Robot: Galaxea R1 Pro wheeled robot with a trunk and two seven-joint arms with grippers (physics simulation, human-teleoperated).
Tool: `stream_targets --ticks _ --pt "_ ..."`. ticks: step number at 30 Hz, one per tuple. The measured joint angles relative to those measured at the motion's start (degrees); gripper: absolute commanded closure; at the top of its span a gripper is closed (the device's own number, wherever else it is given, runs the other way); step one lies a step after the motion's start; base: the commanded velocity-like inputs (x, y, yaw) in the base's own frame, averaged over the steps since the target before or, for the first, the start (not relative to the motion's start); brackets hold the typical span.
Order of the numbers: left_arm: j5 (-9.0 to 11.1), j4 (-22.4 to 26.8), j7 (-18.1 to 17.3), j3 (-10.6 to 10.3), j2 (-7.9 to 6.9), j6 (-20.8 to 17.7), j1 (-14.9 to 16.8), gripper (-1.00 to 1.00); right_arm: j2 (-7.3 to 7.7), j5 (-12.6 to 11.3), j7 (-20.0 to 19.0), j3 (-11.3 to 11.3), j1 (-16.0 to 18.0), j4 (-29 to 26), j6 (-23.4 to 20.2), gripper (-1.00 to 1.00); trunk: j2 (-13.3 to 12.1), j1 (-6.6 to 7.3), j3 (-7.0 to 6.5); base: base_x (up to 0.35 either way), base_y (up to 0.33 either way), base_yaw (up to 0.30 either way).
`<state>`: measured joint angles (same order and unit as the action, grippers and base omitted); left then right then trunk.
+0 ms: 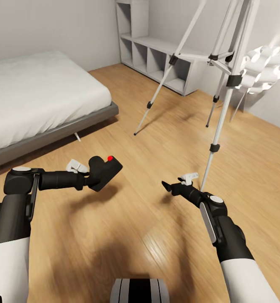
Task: Attach the digital camera to the camera tripod in the bedroom.
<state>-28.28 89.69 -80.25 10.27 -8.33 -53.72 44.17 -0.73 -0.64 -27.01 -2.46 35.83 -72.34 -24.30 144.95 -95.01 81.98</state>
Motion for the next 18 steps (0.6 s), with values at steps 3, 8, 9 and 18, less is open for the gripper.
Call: stream_targets --ticks 3,8,9,18 --pt "0.05 0.27 -1.05 0.1 -1.8 -0.02 0.0 1.0 0.0 -0.01 -1.01 -0.63 0.0 -0.01 0.02 -1.0 -0.04 0.08 -0.67 0.0 0.0 0.0" --pt "0.23 0.39 -7.27 0.69 -6.2 -0.1 0.06 1.0 0.0 -0.02 -3.19 -0.89 0.0 -0.02 0.1 -1.0 -0.11 0.21 -1.77 0.0 0.0 0.0" --pt "0.26 0.42 -8.37 0.78 -6.89 -0.11 0.06 1.0 0.0 -0.01 -3.43 -0.91 0.0 -0.02 0.11 -1.0 -0.12 0.23 -2.0 0.0 0.0 0.0" --pt "0.26 0.51 -9.19 0.78 -8.63 -0.13 0.16 1.0 -0.01 -0.01 -4.42 -0.79 0.0 0.01 0.45 -1.0 -0.24 0.46 -3.99 0.0 0.0 0.0"
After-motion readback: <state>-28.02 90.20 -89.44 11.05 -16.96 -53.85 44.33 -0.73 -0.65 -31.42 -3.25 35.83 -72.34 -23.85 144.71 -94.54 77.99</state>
